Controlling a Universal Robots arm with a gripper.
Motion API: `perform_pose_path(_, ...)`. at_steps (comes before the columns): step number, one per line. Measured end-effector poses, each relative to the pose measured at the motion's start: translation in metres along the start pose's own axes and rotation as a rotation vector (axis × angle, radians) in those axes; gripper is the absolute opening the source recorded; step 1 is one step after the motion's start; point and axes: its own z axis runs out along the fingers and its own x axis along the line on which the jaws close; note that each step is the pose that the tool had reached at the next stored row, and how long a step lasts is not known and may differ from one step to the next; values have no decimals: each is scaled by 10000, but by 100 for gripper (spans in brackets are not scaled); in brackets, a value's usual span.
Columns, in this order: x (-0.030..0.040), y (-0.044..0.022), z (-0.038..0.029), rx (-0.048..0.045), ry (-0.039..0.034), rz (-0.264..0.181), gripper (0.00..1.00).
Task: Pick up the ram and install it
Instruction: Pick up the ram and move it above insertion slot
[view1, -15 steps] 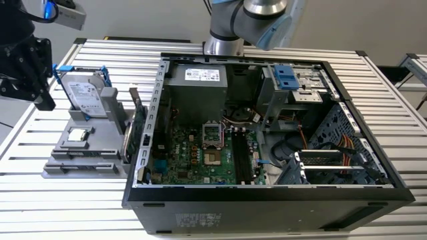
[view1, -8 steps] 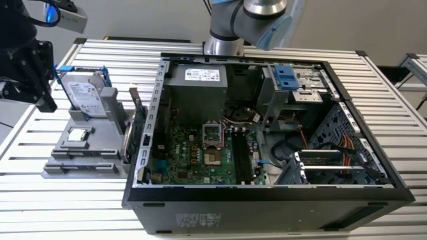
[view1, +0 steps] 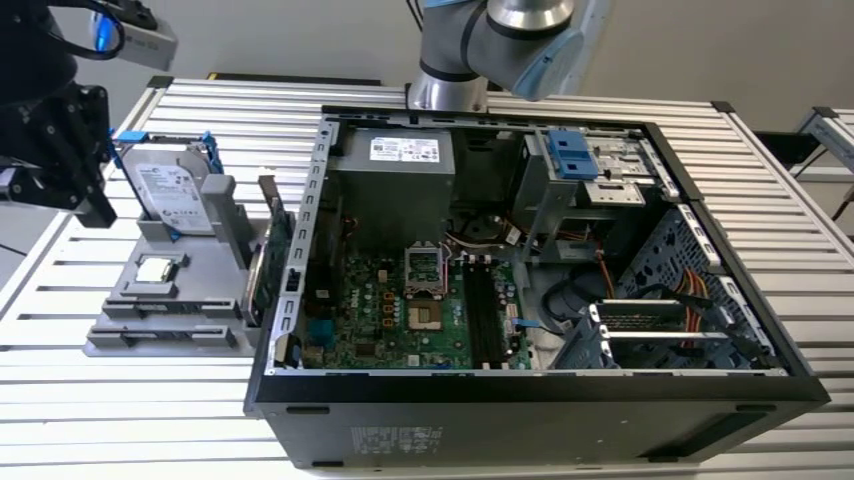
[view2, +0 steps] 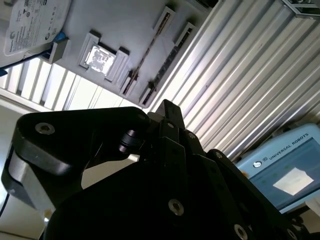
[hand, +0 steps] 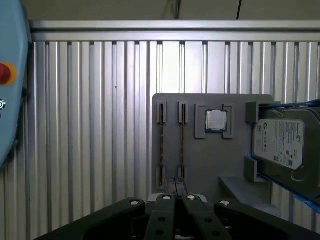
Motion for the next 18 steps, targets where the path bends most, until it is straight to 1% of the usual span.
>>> perform_pose_path(4, 0, -6, 25, -1, 1, 0, 0)
perform_pose_path(6, -1, -12, 50, 0, 0, -2, 0)
perform_pose_path(18, -3, -36, 146, 0, 3, -3, 0)
